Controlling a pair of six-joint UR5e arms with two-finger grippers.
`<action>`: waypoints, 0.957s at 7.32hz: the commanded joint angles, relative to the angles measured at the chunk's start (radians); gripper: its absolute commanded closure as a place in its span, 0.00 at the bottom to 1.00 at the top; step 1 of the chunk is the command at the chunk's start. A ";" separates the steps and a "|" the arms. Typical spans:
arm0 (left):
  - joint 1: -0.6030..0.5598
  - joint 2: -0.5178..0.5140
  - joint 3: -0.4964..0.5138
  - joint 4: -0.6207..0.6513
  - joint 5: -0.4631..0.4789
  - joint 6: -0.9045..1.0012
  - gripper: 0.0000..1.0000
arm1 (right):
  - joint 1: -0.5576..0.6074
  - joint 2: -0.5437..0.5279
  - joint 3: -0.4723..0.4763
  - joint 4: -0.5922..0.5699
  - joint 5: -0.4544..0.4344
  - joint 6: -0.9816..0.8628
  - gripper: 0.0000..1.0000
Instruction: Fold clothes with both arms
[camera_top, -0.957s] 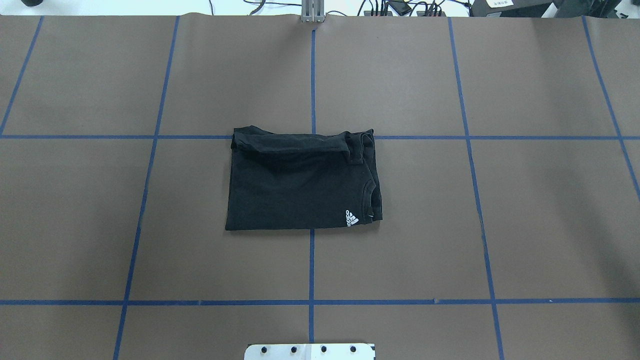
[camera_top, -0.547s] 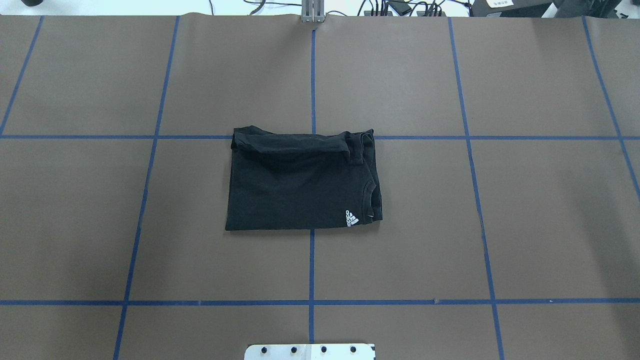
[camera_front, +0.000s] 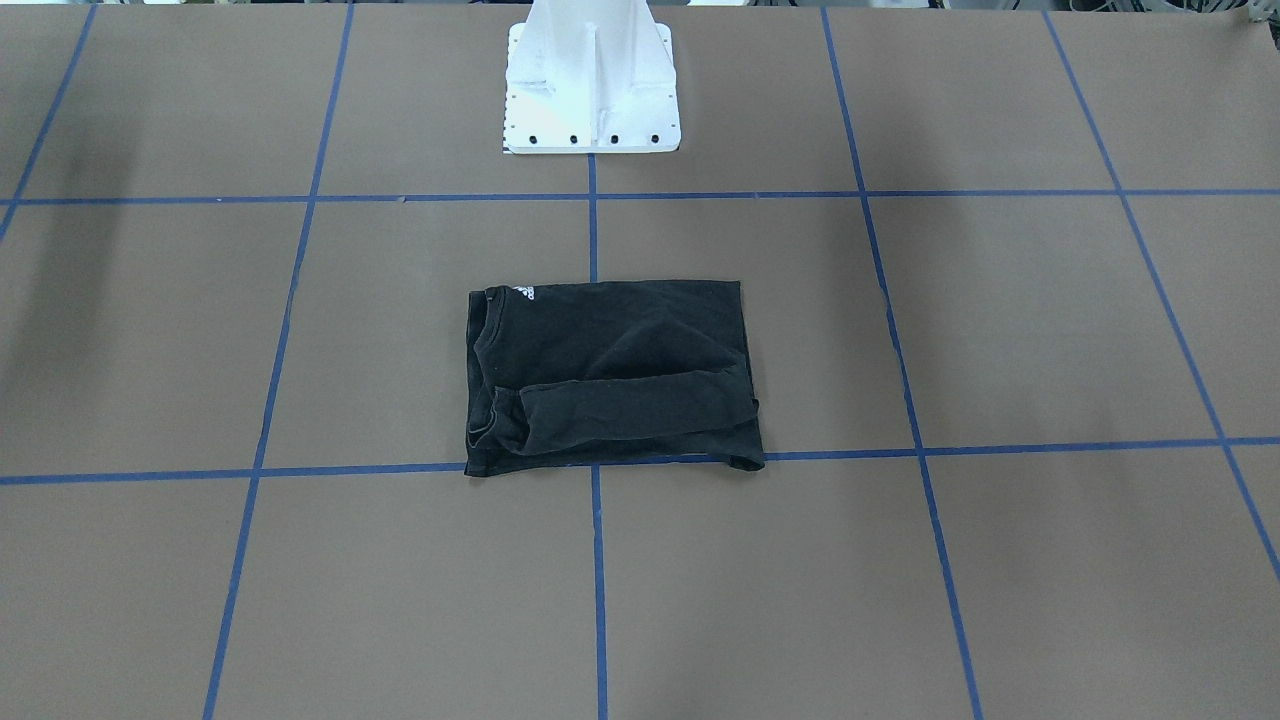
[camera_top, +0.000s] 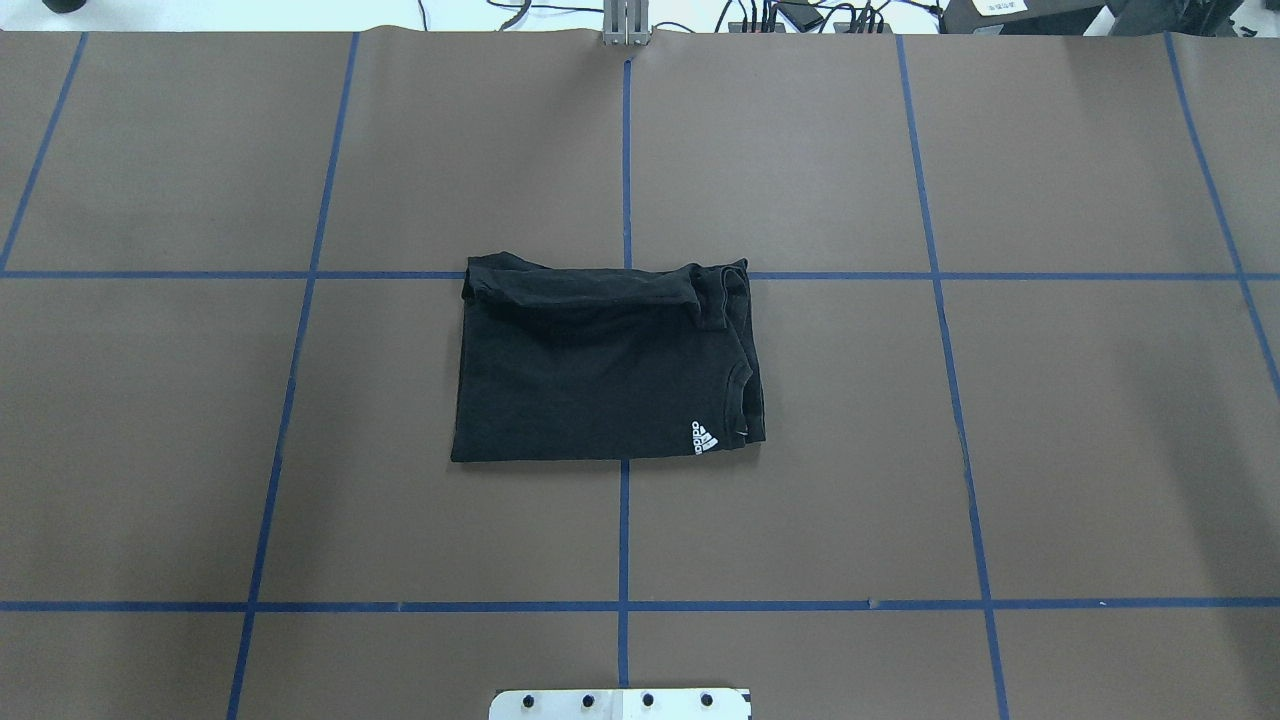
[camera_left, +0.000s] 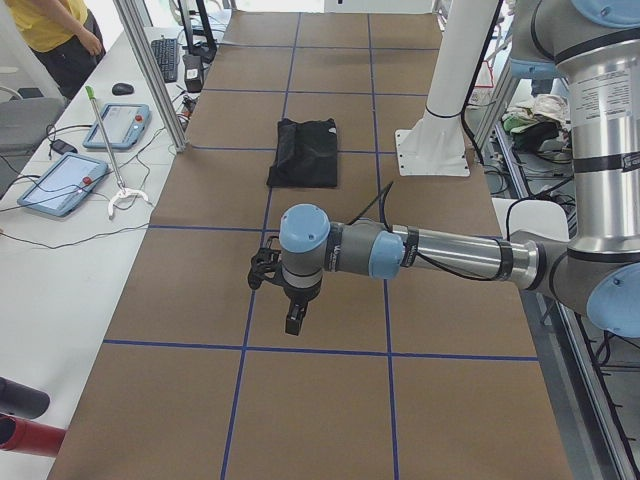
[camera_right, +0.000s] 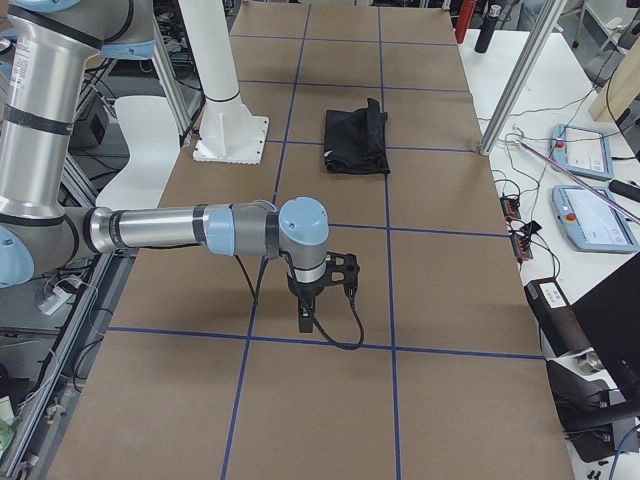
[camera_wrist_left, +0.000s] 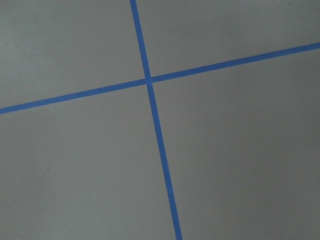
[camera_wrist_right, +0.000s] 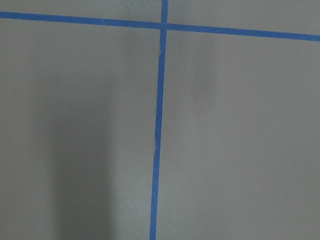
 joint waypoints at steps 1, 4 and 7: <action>-0.004 0.000 -0.005 -0.006 -0.005 0.006 0.00 | -0.004 0.003 0.000 0.001 0.000 0.001 0.00; -0.004 0.000 0.000 -0.005 0.002 0.000 0.00 | -0.004 0.003 0.000 0.007 0.002 0.006 0.00; -0.004 0.006 -0.003 -0.005 0.002 0.000 0.00 | -0.004 0.003 0.001 0.009 0.003 0.009 0.00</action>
